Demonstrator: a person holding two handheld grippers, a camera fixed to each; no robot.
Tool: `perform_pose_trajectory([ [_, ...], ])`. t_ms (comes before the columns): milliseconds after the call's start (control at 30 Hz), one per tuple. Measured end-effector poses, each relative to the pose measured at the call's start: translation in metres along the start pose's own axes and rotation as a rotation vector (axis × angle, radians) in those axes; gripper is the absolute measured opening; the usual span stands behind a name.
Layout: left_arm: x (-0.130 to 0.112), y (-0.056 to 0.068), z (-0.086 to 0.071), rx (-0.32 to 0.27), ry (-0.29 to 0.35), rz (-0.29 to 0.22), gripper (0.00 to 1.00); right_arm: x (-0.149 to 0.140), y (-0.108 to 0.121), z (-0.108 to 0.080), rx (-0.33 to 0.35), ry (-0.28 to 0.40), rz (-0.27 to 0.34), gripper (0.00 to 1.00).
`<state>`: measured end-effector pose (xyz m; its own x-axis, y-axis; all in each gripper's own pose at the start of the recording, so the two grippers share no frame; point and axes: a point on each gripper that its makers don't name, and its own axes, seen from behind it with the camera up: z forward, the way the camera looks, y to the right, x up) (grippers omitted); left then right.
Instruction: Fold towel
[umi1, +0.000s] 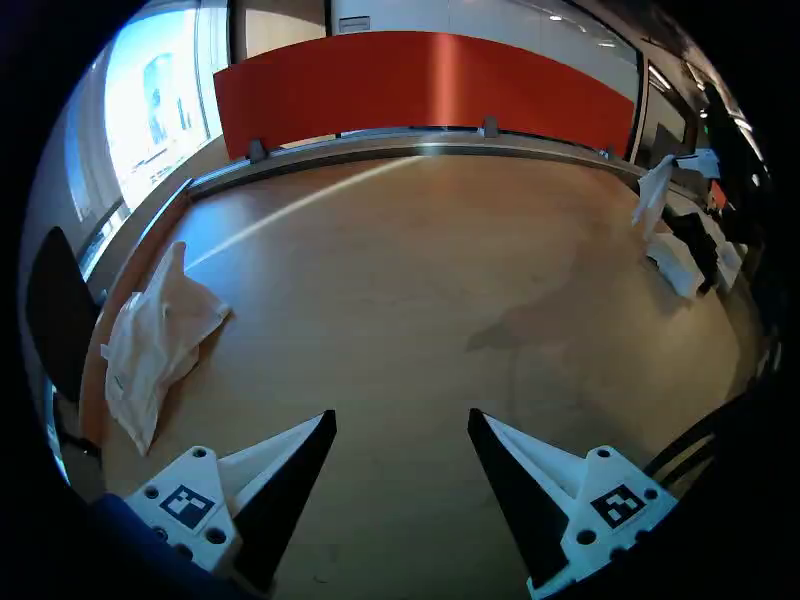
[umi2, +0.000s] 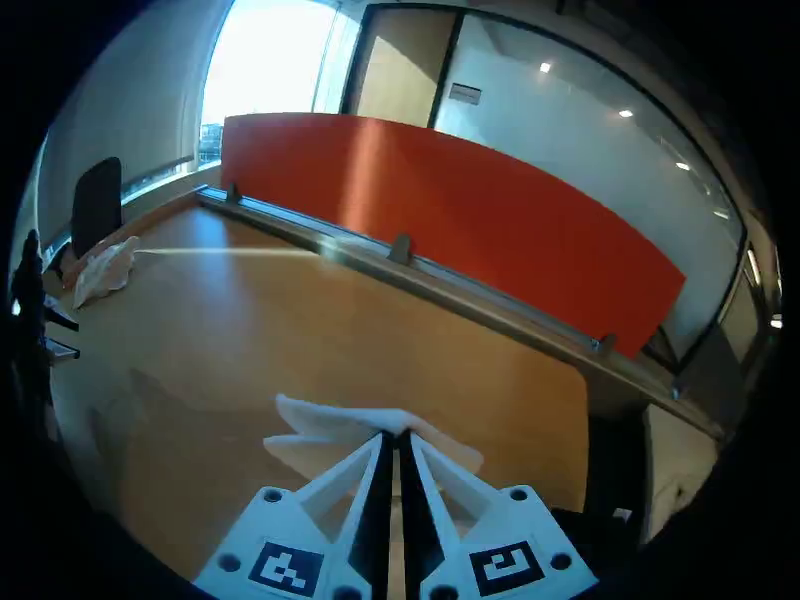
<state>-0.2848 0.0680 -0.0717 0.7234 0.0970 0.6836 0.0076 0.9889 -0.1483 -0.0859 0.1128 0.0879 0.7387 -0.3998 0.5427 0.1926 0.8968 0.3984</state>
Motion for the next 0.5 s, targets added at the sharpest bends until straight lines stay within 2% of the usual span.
perform_pose_trajectory([
  [267,-0.001,-0.001,0.0,0.004,-0.005,-0.004,0.99,-0.009,0.026,0.008,-0.024,-0.036,0.023,0.05],
  [500,0.0,0.0,0.001,0.005,-0.005,0.0,0.98,-0.016,0.035,0.009,-0.031,-0.054,0.034,0.05],
])
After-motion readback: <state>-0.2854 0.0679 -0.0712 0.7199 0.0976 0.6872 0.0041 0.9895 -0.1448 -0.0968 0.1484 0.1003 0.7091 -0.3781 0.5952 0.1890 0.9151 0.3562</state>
